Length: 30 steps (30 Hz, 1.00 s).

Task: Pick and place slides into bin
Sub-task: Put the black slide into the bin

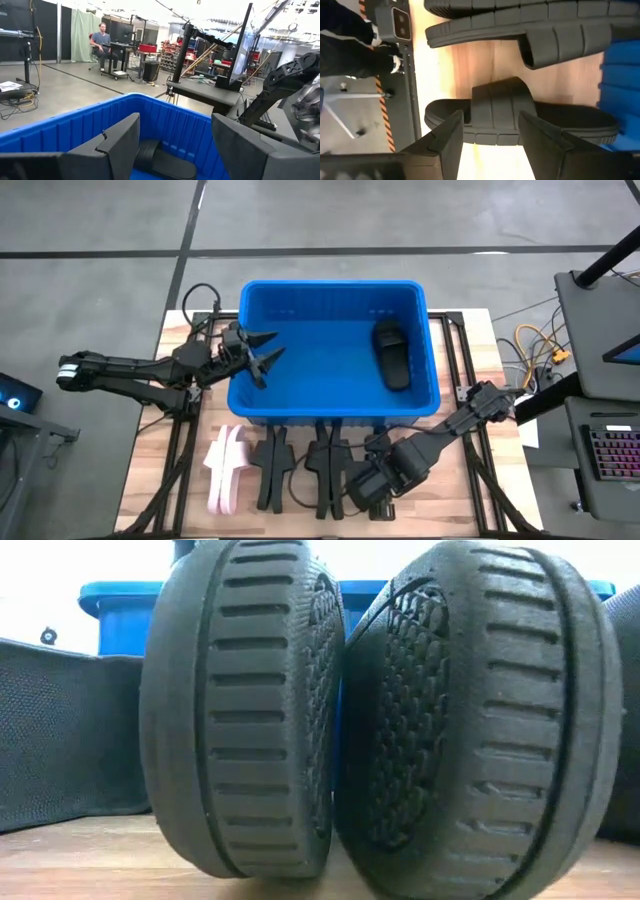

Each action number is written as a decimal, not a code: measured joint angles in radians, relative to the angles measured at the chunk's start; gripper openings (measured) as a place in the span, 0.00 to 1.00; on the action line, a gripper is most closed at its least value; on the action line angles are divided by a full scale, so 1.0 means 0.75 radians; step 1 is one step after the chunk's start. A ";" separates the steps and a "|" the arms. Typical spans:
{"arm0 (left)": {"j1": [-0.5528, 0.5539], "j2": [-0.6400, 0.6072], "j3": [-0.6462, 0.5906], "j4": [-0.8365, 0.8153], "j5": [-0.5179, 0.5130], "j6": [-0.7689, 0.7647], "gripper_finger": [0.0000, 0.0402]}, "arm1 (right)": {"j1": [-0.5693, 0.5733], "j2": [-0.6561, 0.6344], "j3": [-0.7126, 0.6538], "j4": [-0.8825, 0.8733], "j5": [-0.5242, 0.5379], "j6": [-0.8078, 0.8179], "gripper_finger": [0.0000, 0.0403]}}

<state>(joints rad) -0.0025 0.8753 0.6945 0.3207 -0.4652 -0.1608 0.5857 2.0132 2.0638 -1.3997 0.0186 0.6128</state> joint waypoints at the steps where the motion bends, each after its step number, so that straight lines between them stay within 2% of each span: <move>1: 0.000 0.000 -0.001 0.000 0.000 0.000 0.57 | 0.003 0.000 -0.002 0.000 -0.011 0.019 0.44; 5: 0.001 0.003 -0.012 0.001 -0.001 0.000 0.57 | 0.006 -0.003 -0.004 0.065 -0.174 0.006 0.43; 7: 0.001 0.003 -0.024 0.001 -0.001 -0.001 0.57 | 0.011 -0.002 -0.006 0.096 -0.208 -0.007 0.42; 21: 0.001 0.000 -0.073 0.014 -0.005 -0.058 0.57 | 0.049 -0.001 -0.071 0.132 0.137 0.022 0.42; 26: 0.001 -0.004 -0.073 0.015 -0.005 -0.058 0.57 | 0.002 -0.001 -0.106 0.136 0.078 0.045 0.39; 30: 0.001 -0.004 -0.073 0.015 -0.004 -0.058 0.57 | -0.048 -0.002 -0.158 0.134 0.035 -0.028 0.36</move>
<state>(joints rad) -0.0021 0.8726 0.6399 0.3321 -0.4683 -0.2044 0.5499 2.0116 1.9454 -1.2992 0.0450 0.5915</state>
